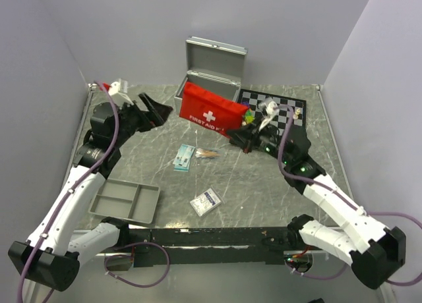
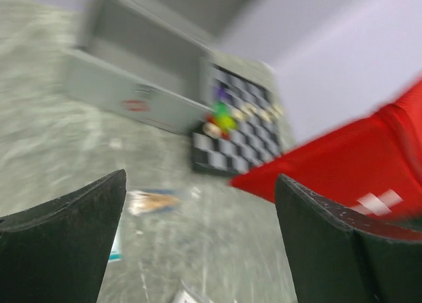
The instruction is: Organize the medicine kit
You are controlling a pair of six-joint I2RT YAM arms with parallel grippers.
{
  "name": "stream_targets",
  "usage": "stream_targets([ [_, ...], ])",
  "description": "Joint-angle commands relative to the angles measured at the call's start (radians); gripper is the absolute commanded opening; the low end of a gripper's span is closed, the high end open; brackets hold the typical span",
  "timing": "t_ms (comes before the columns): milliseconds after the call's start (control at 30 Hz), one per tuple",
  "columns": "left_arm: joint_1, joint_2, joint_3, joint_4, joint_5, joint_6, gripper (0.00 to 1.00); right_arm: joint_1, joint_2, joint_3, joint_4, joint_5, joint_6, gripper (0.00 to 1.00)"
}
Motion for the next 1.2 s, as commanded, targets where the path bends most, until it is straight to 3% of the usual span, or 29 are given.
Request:
stream_targets([
  [0,0.032,-0.054,0.036,-0.136,-0.421,-0.107,0.96,-0.004,0.106,0.171,-0.14,0.097,0.015,0.0],
  [100,0.043,-0.093,0.022,-0.195,-0.567,-0.149,0.96,-0.018,0.212,0.288,-0.218,0.113,0.014,0.0],
  [233,0.043,-0.133,-0.013,-0.215,-0.615,-0.149,0.96,-0.053,0.39,0.479,-0.338,0.105,-0.002,0.0],
  [633,0.043,-0.2,-0.157,-0.137,-0.531,-0.147,0.96,-0.124,0.809,0.883,-0.437,0.126,-0.104,0.0],
  [1167,0.043,-0.194,-0.22,-0.114,-0.52,-0.137,0.97,-0.153,1.106,1.179,-0.537,0.116,-0.097,0.0],
])
